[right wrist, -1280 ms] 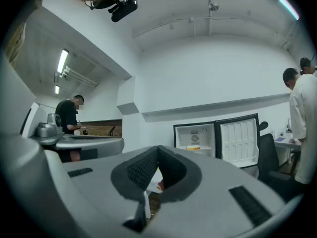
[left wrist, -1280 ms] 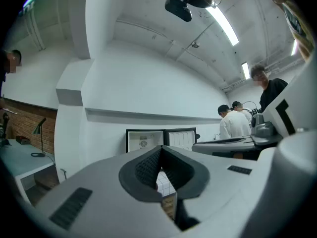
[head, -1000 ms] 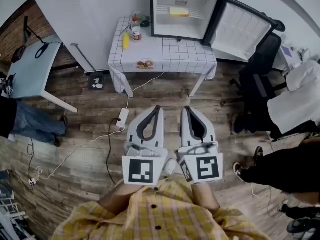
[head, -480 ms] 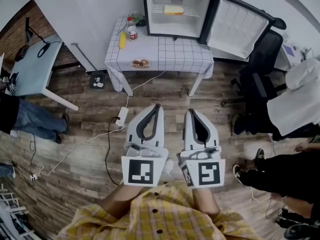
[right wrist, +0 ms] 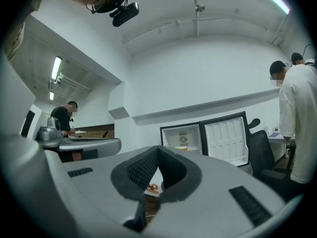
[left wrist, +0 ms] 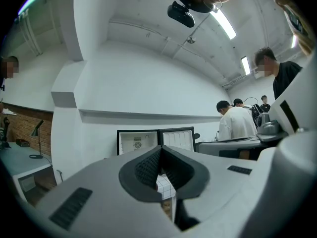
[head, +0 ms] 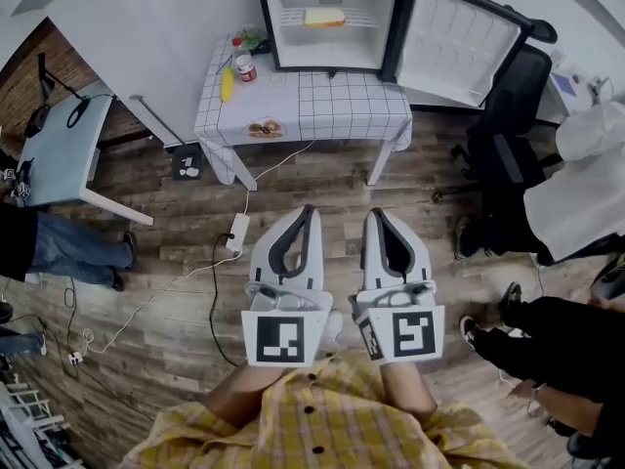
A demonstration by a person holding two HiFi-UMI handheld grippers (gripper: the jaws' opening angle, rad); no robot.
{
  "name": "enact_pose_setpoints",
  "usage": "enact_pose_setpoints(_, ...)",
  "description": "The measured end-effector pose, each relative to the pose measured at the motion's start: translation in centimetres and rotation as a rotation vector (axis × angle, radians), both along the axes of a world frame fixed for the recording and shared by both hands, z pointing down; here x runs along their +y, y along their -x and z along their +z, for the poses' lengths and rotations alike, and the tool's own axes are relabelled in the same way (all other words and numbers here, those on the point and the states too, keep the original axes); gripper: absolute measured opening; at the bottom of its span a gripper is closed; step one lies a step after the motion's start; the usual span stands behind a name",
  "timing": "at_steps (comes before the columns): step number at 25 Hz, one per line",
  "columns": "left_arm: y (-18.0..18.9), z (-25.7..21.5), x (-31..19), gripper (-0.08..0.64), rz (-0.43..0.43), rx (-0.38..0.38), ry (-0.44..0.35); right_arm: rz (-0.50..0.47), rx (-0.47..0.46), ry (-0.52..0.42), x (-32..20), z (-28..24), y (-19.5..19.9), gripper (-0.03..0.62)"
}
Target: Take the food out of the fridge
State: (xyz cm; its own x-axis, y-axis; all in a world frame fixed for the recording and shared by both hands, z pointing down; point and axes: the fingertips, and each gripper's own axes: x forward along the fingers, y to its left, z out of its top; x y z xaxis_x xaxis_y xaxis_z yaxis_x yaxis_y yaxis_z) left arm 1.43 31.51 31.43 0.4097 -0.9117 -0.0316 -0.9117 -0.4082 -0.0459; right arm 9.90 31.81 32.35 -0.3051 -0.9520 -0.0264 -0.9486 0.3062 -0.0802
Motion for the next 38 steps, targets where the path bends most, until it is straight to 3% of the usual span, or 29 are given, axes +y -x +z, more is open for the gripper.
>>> enact_pose_setpoints(19,1.0,-1.0,-16.7,0.007,0.012,0.043,-0.005,0.022,0.026,0.017,-16.4,-0.7,1.0,0.008)
enact_pose_setpoints(38,4.3,-2.0,-30.8,0.008,0.056,0.042,-0.029,0.050,0.040,0.033,-30.3,-1.3,4.8,0.008)
